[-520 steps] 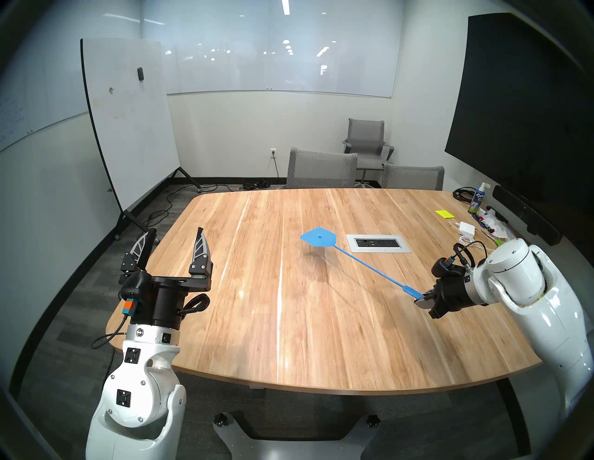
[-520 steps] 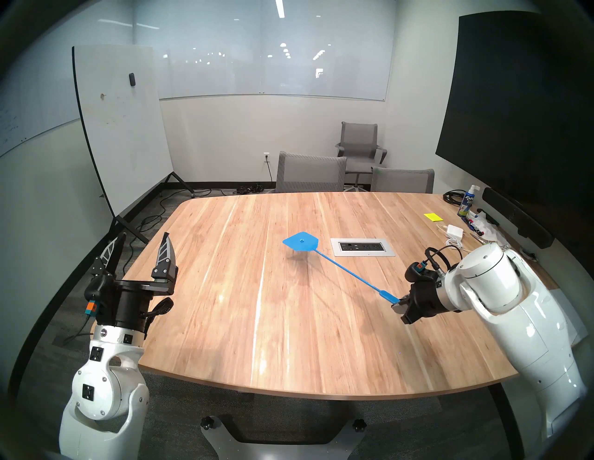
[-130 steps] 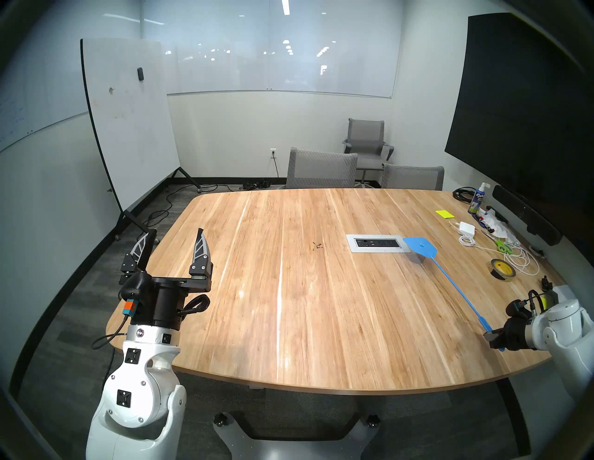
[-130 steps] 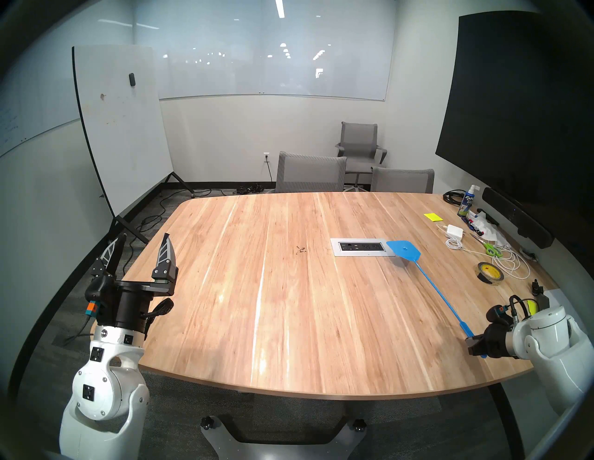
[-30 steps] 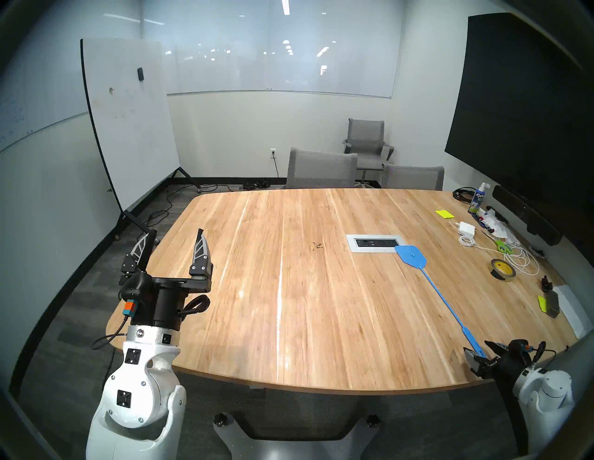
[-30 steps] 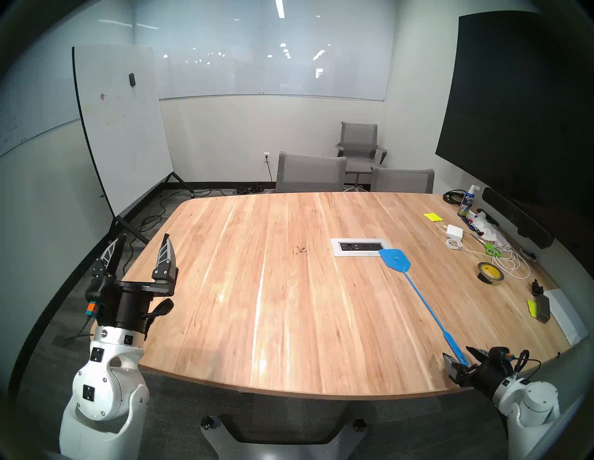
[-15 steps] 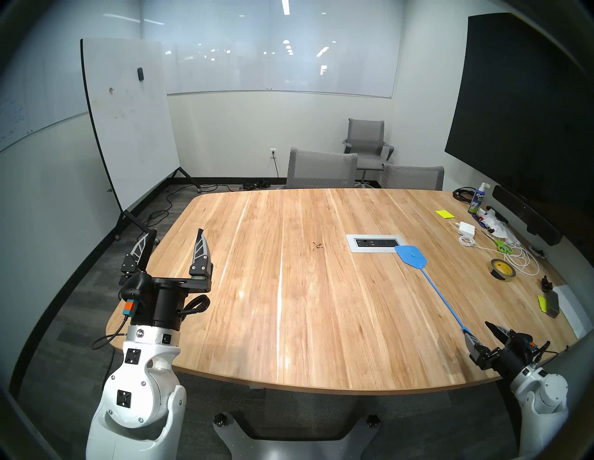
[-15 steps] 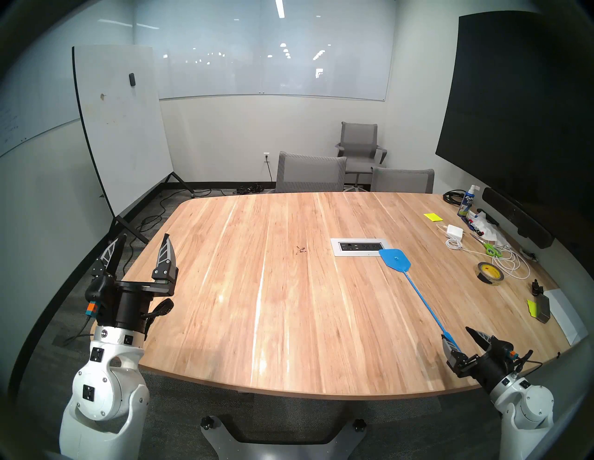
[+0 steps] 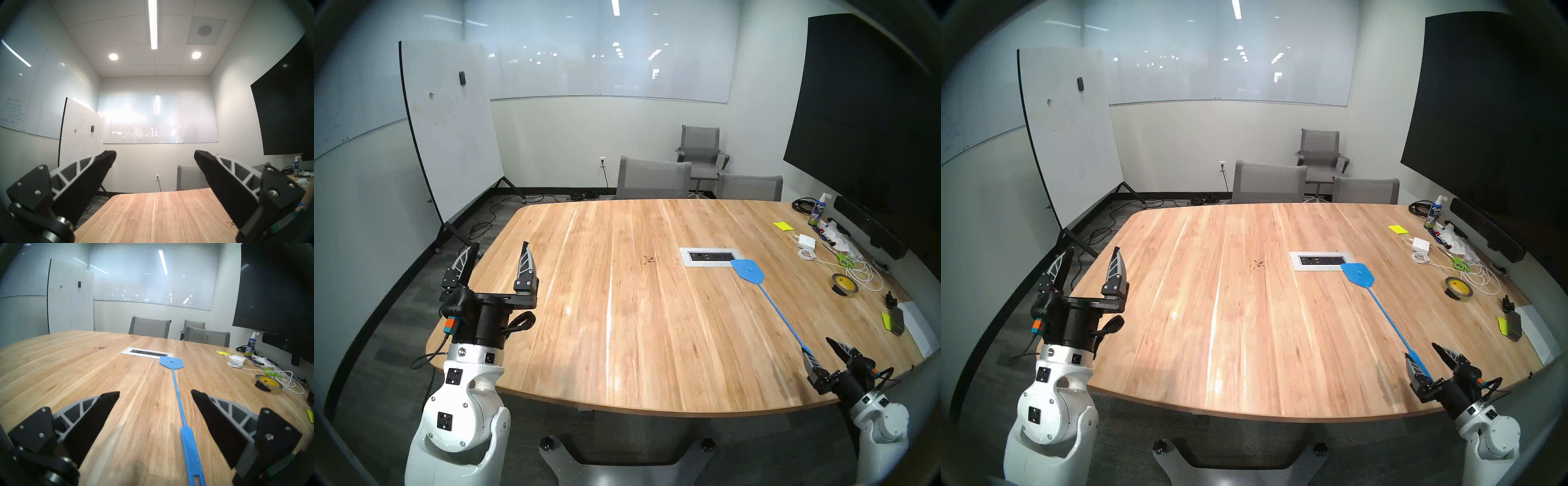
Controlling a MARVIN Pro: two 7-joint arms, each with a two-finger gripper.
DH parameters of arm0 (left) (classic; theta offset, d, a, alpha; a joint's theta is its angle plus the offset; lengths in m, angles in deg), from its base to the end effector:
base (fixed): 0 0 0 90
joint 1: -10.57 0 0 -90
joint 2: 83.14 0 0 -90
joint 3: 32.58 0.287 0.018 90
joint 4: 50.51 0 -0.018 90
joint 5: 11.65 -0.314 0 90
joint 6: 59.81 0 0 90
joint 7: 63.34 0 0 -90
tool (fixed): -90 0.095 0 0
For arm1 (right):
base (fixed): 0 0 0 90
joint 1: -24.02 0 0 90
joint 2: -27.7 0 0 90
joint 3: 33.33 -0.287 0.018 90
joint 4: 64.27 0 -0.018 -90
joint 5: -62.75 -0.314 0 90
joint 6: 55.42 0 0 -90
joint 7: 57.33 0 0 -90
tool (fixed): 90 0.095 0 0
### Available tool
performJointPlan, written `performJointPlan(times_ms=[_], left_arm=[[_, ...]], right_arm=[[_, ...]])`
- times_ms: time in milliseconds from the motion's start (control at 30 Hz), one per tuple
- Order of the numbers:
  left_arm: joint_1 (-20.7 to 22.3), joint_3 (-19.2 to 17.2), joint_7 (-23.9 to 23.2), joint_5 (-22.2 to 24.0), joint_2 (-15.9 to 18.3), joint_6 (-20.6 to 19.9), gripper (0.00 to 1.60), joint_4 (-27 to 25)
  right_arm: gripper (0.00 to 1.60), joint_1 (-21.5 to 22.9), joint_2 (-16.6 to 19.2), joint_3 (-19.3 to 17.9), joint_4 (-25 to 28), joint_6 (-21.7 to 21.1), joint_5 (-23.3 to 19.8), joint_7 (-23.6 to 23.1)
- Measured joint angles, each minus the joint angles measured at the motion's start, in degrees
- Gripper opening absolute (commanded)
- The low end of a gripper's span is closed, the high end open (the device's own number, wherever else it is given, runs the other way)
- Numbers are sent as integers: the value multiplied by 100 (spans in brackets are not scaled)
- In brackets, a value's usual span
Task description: Swat a bug on table
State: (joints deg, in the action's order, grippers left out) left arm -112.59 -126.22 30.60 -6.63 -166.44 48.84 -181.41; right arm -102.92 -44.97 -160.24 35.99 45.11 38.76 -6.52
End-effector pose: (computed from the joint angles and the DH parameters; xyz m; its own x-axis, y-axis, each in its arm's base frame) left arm 0.2575 0.0306 -0.1806 -0.4470 -0.0308 0.8940 0.0388 -0.9991 -0.0150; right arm 0.1968 -0.2482 -0.3129 0.1000 0.1433 0.9846 0.1751 -0.9767 0.1244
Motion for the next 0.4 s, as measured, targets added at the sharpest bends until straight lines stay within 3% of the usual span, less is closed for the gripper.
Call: performJointPlan(times_ms=[400], left_arm=[[0,0,0,0,0,0,160,0]], right_arm=[[160,42,-61,-29,-15,33,-3,-58]])
